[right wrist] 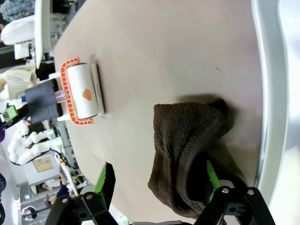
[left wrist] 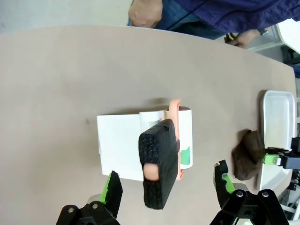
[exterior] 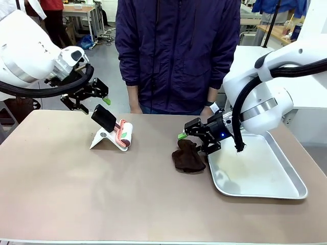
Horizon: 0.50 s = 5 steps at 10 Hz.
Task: Clean the surface of the table.
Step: Return the Lint Roller and towel to their original positions.
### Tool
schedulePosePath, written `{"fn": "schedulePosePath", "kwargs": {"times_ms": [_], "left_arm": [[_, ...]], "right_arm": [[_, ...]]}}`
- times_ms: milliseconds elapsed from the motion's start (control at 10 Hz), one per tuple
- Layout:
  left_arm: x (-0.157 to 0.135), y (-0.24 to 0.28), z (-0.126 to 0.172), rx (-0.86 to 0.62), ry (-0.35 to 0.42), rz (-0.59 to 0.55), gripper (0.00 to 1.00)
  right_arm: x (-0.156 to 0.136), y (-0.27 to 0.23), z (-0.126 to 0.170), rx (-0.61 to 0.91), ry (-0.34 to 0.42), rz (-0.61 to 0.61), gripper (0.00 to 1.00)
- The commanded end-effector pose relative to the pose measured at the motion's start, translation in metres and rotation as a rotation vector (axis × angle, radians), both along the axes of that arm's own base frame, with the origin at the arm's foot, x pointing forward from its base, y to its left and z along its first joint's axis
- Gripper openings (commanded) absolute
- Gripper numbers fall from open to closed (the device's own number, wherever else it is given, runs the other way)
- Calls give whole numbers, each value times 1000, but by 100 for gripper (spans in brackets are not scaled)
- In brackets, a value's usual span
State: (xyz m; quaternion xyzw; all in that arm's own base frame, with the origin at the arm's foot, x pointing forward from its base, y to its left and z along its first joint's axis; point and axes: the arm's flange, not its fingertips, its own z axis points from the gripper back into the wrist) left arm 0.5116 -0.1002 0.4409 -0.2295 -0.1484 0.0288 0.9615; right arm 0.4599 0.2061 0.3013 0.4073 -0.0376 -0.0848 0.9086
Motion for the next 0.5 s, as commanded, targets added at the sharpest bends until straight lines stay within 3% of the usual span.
{"fn": "schedulePosePath", "kwargs": {"times_ms": [0,400], "left_arm": [[-22,12,8,-17,-27,24,100],[-90,53,28,-121,-75,-91,100]], "right_arm": [[4,6,7,-2,1,17,100],[-7,-7,38,-97,-19,25,100]]}}
